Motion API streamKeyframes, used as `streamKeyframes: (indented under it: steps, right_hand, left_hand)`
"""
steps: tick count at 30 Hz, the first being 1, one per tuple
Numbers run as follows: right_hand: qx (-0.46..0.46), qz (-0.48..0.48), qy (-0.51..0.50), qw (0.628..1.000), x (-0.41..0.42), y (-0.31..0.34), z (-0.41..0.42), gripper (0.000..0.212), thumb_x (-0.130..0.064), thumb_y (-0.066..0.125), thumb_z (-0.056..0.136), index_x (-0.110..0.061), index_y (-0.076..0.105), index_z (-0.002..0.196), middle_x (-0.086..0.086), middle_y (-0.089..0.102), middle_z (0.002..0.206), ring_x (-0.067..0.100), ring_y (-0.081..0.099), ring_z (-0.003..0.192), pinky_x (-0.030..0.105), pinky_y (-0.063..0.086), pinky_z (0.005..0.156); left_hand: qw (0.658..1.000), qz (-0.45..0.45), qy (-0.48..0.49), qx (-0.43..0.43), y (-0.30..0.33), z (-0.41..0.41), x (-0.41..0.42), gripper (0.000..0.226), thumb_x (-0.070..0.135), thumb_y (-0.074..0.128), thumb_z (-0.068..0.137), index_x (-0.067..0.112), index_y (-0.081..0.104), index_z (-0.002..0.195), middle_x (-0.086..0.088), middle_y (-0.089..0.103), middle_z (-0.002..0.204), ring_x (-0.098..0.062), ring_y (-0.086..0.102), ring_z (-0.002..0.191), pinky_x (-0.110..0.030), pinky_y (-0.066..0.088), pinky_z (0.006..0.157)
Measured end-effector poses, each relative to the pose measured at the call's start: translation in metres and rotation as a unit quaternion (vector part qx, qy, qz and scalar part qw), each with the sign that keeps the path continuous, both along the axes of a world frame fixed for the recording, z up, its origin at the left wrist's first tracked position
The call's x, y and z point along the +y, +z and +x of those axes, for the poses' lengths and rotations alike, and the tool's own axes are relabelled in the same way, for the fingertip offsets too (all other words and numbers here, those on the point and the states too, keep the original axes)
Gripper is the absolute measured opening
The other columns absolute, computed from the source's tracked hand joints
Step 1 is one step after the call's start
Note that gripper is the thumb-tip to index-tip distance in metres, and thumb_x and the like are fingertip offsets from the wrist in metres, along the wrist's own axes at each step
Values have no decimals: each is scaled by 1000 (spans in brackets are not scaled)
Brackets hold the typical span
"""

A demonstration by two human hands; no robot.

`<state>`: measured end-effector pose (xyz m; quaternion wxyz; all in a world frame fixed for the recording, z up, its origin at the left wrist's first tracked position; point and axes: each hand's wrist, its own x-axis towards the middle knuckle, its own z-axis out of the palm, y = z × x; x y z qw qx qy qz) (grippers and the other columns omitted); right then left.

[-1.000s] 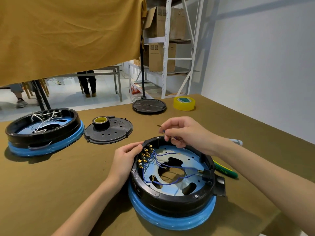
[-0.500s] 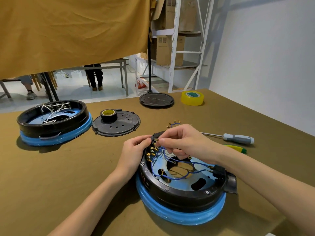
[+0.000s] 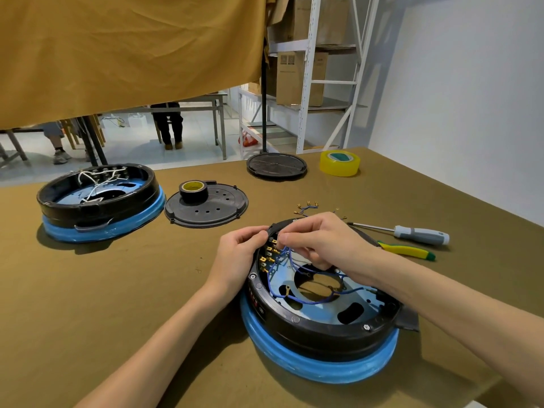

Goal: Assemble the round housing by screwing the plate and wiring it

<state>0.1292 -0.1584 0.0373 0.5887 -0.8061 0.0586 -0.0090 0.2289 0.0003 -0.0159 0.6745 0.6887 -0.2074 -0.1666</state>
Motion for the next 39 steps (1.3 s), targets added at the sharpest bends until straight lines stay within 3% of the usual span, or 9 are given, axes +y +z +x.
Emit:
streamKeyframes:
  steps: [5,9,12,16,20,30,39]
  right_hand:
    - [174,45,-22,983,0,8,6,22,-18,64,99,-1,75,106,1,50,63,8,27,46,19,20,40]
    - [202,66,-29,977,7,13,13,23,-14,61,100,5,65,113,4,54,58,8,27,41,17,22,35]
    - [211,70,-40,974,12,12,16,12,-11,57,102,0,59,106,9,59,59,8,29,37,17,23,34]
    - [232,55,-68,969,17,6,16,10,-10,61,97,-2,67,95,9,67,65,11,49,40,19,36,36]
    - [220,57,-94,969,24,-3,18,12,-8,64,95,1,71,93,7,66,63,12,56,43,19,45,39]
    - [170,91,-133,972,28,-15,17,11,1,61,92,11,66,92,18,68,62,20,61,42,23,50,42]
    - [165,105,-133,972,31,-14,15,14,-2,57,98,6,65,90,15,67,60,17,60,41,22,50,40]
  left_hand:
    - [1000,7,6,-8,2,-1,0,22,13,59,100,14,73,117,-5,77,106,-21,72,102,-35,56,90]
    - [1000,9,8,-3,3,-2,0,23,12,59,100,12,73,118,-6,76,107,-22,71,103,-33,55,89]
    - [1000,10,7,-5,4,-3,0,24,12,58,101,12,73,119,-5,76,107,-21,71,104,-31,55,88]
    - [1000,12,13,-11,5,-3,0,24,11,58,100,10,73,119,-7,76,109,-23,70,107,-38,54,98]
    - [1000,13,20,-14,4,-4,-1,26,11,59,100,7,72,122,-8,75,113,-23,69,111,-46,49,107]
    - [999,19,19,-22,4,-4,0,24,13,59,100,13,73,120,-4,76,110,-20,70,108,-38,52,101]
    - [999,17,35,-21,5,-5,1,23,14,63,99,11,75,118,-1,74,121,-15,66,116,-44,46,111]
